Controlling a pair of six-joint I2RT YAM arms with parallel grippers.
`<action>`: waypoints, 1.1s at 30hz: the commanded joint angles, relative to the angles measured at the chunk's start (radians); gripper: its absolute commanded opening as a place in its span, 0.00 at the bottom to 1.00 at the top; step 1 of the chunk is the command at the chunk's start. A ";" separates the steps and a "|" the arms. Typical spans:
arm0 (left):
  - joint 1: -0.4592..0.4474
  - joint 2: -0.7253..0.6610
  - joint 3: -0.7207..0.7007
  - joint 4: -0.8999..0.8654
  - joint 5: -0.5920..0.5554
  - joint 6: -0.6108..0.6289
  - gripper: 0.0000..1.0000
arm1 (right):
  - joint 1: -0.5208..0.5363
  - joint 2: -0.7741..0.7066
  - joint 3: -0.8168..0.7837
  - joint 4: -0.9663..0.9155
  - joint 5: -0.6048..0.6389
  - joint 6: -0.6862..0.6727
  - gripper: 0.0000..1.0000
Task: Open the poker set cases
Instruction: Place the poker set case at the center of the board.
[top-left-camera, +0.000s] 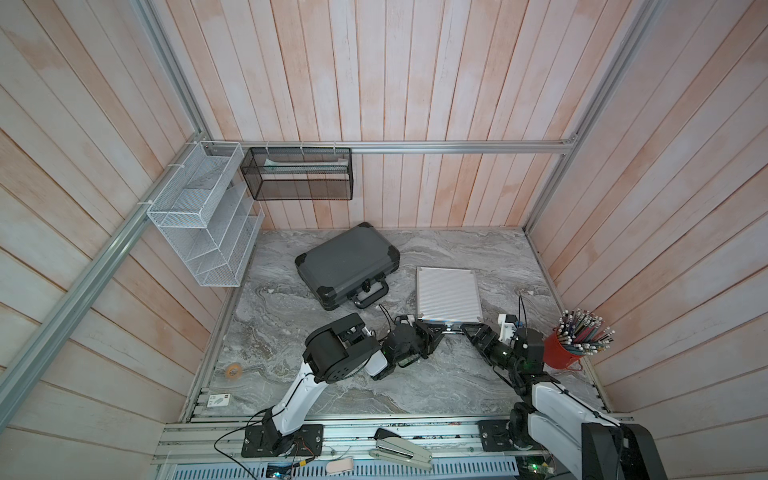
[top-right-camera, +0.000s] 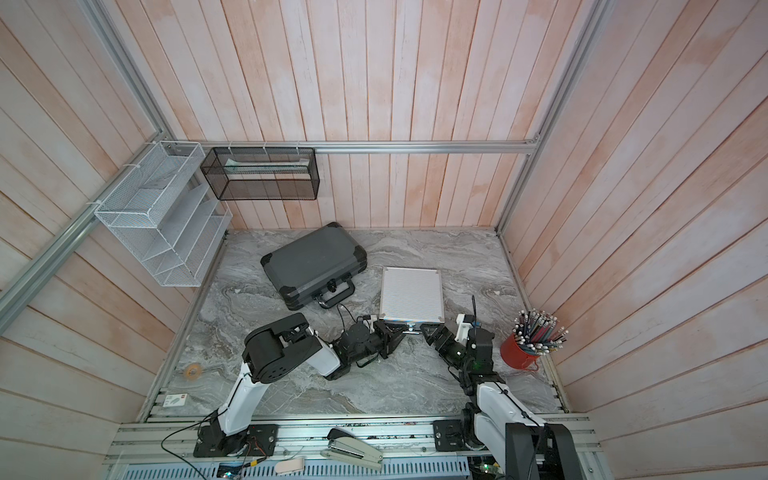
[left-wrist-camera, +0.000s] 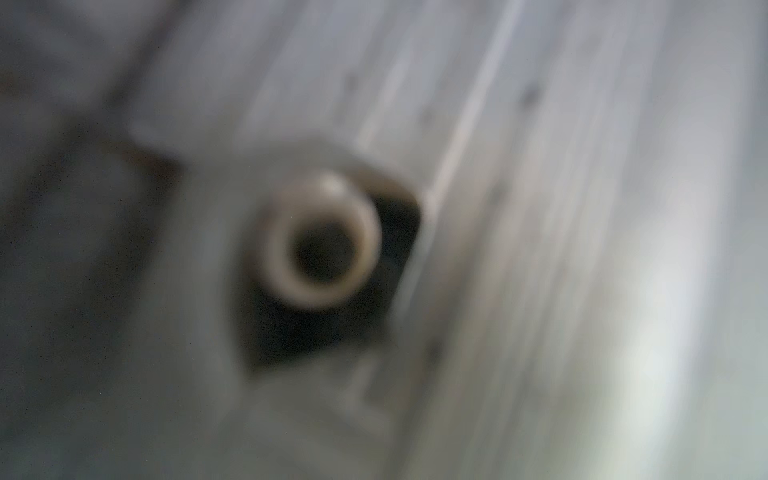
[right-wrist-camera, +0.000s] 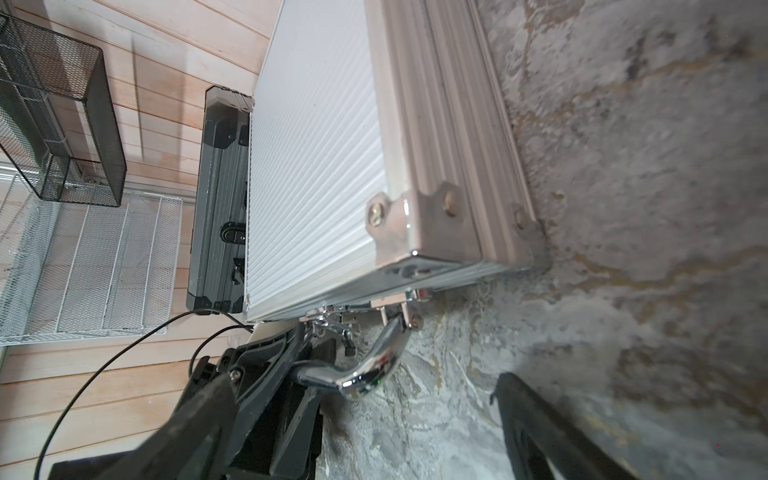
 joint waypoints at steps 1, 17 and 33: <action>-0.006 0.008 -0.040 -0.067 0.017 -0.004 0.31 | -0.004 0.006 0.027 -0.017 0.016 -0.029 0.98; -0.010 -0.073 -0.106 -0.168 0.022 0.055 0.57 | -0.005 -0.050 0.047 -0.078 -0.006 -0.097 0.98; 0.002 -0.246 -0.141 -0.371 -0.021 0.212 0.70 | 0.096 -0.083 0.076 -0.082 0.050 -0.154 0.96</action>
